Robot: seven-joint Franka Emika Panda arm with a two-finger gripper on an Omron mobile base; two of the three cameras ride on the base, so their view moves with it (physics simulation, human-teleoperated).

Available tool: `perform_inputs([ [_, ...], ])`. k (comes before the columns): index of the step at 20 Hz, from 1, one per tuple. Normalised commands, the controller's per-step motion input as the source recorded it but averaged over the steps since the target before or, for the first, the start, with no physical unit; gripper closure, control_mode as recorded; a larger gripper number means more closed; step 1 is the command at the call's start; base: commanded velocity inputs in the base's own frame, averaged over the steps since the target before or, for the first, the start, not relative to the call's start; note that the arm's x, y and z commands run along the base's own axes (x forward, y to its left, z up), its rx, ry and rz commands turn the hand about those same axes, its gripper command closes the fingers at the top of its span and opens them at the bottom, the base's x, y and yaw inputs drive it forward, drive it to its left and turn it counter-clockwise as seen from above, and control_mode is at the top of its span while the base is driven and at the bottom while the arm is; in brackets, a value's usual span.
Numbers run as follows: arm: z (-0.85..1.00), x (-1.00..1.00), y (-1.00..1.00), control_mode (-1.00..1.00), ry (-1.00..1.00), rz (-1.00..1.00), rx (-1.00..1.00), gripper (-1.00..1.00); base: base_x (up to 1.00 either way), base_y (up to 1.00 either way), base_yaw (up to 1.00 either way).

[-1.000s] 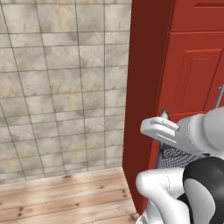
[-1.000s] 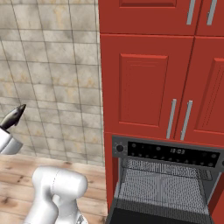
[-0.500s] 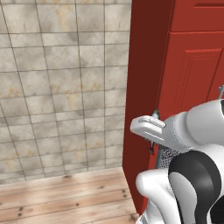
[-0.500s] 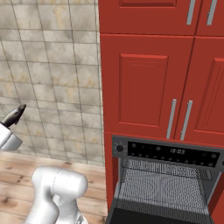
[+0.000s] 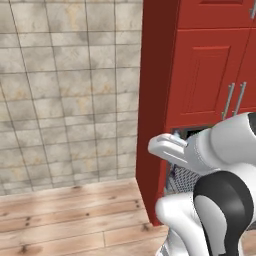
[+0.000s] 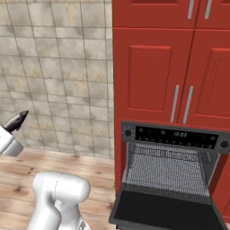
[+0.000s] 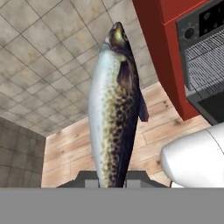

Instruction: Take the fish from the oven and place it on the plate on the counter.

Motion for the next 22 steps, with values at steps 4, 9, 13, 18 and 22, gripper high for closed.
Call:
perform_inputs([
  [4, 0.00, 0.00, 0.00, 1.00, 0.00, 0.00, 0.00, 1.00, -1.00, 0.20, 0.00],
  [9, 0.00, 0.00, 0.00, 1.00, 0.00, 0.00, 0.00, 1.00, -1.00, 0.29, 0.02],
  [13, 0.00, 0.00, 0.00, 1.00, 0.00, 0.00, 0.00, 1.00, -0.88, -0.33, 0.03],
  [18, 0.00, 0.00, 0.00, 1.00, 0.00, 0.00, 0.00, 1.00, 0.26, -1.00, 0.00],
  [22, 0.00, 0.00, 0.00, 1.00, 0.00, 0.00, 0.00, 1.00, 1.00, -1.00, 0.00],
])
